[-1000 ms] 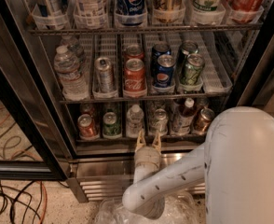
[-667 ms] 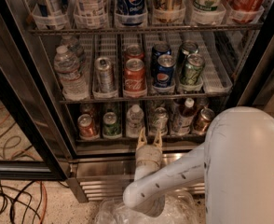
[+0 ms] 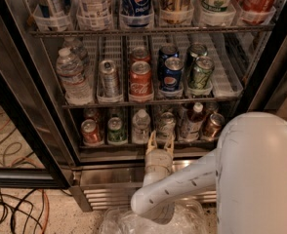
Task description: Pick 7up can from bottom shelf of fridge
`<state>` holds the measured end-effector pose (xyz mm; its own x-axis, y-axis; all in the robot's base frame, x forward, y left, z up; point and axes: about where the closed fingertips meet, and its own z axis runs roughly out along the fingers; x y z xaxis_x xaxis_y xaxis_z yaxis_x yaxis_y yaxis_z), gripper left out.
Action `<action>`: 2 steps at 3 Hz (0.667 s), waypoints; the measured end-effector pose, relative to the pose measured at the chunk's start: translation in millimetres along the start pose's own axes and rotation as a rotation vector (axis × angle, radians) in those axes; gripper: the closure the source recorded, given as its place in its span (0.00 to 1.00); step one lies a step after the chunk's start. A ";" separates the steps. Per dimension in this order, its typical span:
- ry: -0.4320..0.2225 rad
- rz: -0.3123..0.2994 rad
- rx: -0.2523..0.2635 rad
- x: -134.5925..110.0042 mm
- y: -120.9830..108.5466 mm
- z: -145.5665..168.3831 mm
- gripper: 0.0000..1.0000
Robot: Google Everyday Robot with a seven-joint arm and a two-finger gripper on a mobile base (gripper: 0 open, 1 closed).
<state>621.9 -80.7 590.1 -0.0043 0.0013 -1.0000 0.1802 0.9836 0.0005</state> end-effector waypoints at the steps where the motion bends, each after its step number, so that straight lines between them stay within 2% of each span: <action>1: 0.000 0.000 0.000 0.0 0.0 0.0 0.47; 2: -0.004 -0.001 0.007 -2.0 -3.5 11.1 0.47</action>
Offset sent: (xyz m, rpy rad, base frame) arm 0.0201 -0.0235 0.0178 -0.0147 -0.0618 -0.0606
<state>632.2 -86.1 592.1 -0.0004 -0.0005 -1.0000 0.1871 0.9823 -0.0006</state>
